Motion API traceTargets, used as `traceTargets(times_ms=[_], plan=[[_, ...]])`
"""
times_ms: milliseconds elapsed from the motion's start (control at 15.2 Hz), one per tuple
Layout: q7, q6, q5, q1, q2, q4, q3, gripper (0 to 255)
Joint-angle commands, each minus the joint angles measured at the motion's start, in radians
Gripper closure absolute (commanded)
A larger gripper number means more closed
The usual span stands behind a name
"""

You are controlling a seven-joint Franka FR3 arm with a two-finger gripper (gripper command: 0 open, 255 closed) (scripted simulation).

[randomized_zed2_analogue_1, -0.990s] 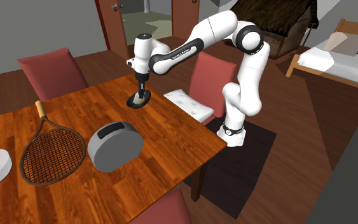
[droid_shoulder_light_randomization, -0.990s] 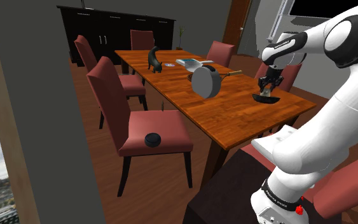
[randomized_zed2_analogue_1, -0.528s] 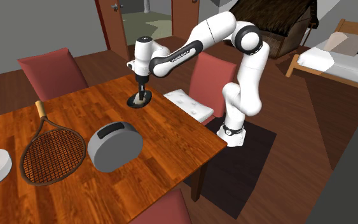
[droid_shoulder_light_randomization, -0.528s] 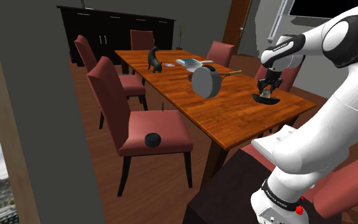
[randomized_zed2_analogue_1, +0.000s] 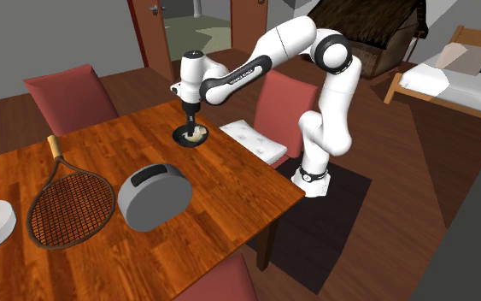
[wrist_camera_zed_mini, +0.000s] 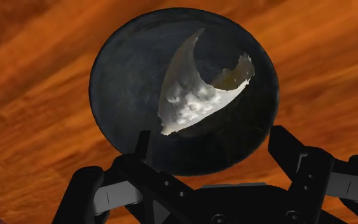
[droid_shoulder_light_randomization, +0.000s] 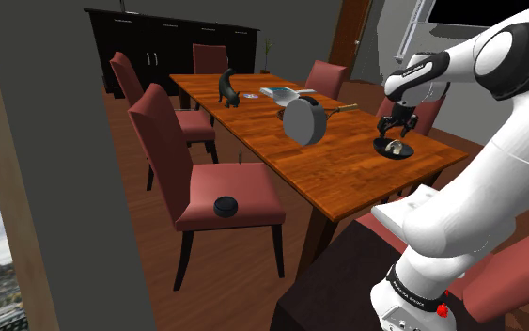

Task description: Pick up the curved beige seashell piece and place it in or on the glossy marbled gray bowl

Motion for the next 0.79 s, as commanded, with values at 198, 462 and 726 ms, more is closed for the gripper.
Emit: traceTargets(times_ms=[198, 462, 726], plan=[[0.023, -0.125, -0.03, 0.006, -0.075, 0.053, 0.022, 0], [0.023, -0.125, -0.03, 0.006, -0.075, 0.053, 0.022, 0], [0.023, -0.125, -0.03, 0.006, -0.075, 0.053, 0.022, 0]])
